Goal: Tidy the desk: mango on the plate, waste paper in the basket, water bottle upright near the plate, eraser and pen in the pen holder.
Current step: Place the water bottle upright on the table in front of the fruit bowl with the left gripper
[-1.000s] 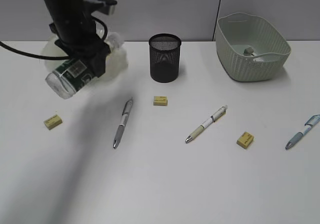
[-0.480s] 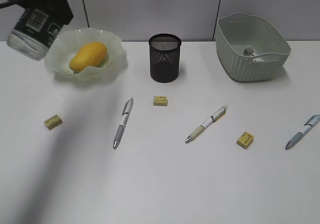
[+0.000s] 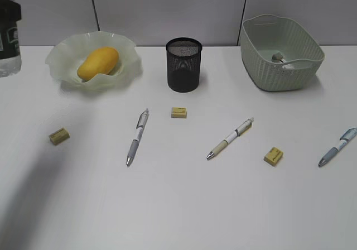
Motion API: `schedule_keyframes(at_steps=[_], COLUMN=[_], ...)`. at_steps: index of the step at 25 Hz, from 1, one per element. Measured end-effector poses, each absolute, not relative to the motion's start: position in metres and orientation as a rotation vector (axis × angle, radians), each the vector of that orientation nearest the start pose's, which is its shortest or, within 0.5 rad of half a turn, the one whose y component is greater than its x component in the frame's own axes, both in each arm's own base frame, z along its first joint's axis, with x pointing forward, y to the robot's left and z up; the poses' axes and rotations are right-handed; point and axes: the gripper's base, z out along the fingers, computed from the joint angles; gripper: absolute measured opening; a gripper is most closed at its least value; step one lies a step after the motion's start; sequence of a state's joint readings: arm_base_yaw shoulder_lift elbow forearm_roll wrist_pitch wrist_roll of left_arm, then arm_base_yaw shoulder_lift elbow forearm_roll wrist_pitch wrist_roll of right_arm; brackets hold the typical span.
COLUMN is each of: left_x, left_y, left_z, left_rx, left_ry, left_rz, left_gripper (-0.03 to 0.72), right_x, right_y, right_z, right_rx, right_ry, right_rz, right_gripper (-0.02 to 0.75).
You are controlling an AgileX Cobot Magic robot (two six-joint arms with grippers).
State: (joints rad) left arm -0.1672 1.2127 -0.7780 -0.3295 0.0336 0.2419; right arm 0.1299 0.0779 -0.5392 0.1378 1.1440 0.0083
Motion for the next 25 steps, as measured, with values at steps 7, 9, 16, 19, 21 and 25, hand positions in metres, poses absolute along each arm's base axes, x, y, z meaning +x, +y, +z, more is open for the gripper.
schedule_keyframes(at_steps=[7,9,16,19,21,25], left_x=[0.241,0.245,0.266,0.274,0.279,0.289], left_y=[-0.024,-0.023,-0.022,-0.022,-0.022,-0.025], left_z=[0.271,0.266,0.239,0.223,0.213,0.193], left_rx=[-0.129,-0.135,-0.155,-0.190,-0.225,-0.229], left_ry=[1.719,1.712,1.716,1.752,1.762,1.750], left_rz=[-0.084,-0.066,0.000,-0.008,-0.020,-0.045], left_gripper=[0.494,0.494,0.494,0.494,0.494,0.494], right_x=[-0.003,-0.003,-0.003,-0.003,-0.003,-0.003], right_y=[0.011,0.011,0.011,0.011,0.011,0.011], right_z=[0.283,0.283,0.283,0.283,0.283,0.283], right_rx=[-0.142,-0.142,-0.142,-0.142,-0.142,-0.142], right_ry=[2.163,2.163,2.163,2.163,2.163,2.163], right_rz=[0.249,0.249,0.249,0.249,0.249,0.249], right_gripper=[0.508,0.507,0.507,0.507,0.507,0.507])
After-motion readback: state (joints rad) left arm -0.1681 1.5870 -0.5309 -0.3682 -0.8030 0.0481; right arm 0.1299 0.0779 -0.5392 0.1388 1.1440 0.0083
